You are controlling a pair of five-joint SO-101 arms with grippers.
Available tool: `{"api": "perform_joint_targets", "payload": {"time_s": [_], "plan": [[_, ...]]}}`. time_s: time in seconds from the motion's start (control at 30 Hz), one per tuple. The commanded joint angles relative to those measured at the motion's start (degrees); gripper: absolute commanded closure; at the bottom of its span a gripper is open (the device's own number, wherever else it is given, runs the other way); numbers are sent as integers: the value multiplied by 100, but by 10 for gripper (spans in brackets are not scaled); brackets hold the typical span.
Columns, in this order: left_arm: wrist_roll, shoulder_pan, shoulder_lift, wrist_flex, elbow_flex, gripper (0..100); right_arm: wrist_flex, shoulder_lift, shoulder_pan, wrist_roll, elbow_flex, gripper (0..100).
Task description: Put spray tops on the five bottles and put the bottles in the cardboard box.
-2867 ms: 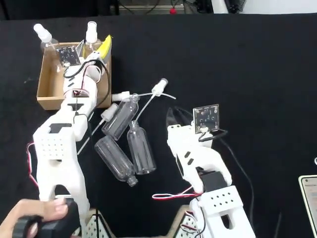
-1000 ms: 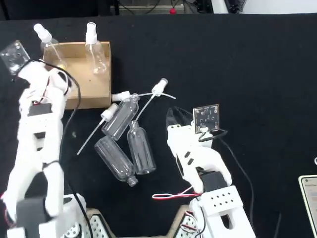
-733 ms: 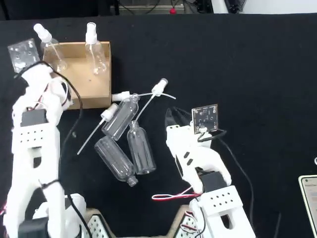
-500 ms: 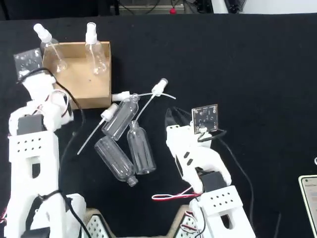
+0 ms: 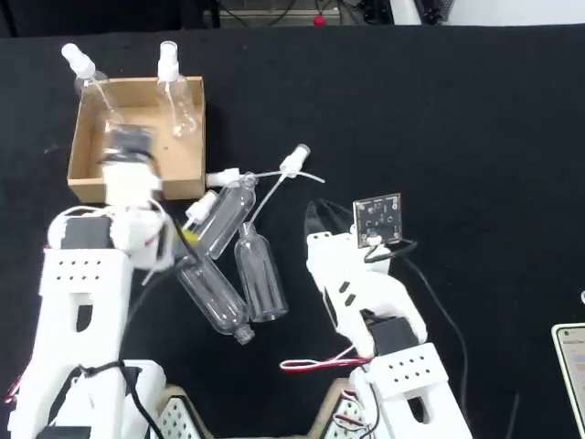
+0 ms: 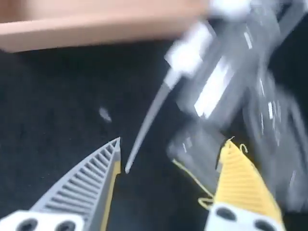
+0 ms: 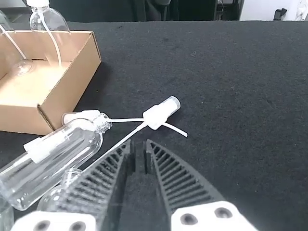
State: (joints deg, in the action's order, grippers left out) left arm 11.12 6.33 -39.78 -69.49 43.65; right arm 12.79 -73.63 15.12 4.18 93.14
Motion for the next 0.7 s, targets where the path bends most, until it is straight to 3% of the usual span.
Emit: {"api": "perform_joint_targets", "payload": {"time_s": [0.0, 0.27, 0.43, 0.53, 0.67], "plan": [[1565, -488, -158, -914, -110, 686, -158, 57, 70, -53, -40, 956], [2901, -892, -158, -1055, 681, 686, -158, 57, 79, -53, -40, 956], [2927, -945, -158, 0, 1367, 686, -158, 57, 35, -53, -75, 956], [2892, -954, -158, 378, 1543, 686, -158, 57, -475, -132, -215, 956], [2338, -1200, -158, 659, 1560, 686, -167, 57, -1143, -132, -321, 956]]}}
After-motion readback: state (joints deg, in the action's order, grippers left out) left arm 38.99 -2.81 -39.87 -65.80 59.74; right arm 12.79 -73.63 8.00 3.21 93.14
